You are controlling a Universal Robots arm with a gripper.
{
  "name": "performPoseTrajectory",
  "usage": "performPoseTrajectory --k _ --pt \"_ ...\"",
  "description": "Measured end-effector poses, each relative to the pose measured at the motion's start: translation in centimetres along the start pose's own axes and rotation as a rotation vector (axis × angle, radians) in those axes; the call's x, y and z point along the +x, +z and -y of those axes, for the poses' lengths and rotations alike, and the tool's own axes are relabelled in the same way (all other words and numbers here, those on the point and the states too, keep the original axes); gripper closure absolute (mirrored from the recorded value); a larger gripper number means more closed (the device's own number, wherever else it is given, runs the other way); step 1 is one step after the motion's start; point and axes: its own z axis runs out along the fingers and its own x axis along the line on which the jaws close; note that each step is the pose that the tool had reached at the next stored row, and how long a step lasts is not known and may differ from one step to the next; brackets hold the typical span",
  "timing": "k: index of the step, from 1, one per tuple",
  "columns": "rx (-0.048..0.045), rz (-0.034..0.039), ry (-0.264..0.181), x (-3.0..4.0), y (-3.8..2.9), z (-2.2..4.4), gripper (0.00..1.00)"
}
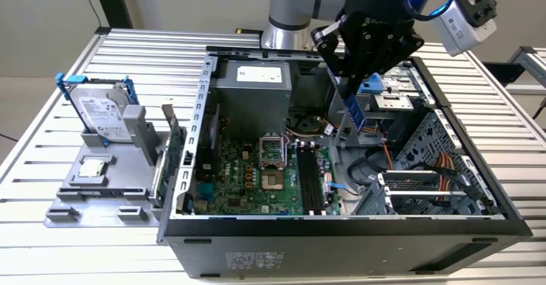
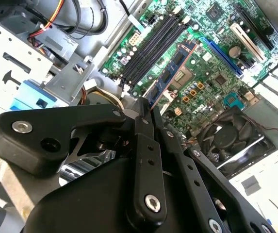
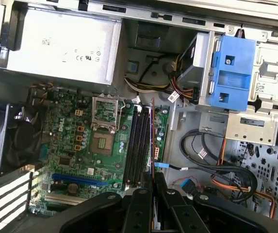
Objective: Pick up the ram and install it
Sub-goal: 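Insert the ram into the slot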
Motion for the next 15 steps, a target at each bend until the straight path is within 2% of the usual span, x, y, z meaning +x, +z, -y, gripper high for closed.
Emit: performPoseTrajectory --k 15 --pt "0.0 0.0031 0.068 -0.25 0.13 0.07 1.0"
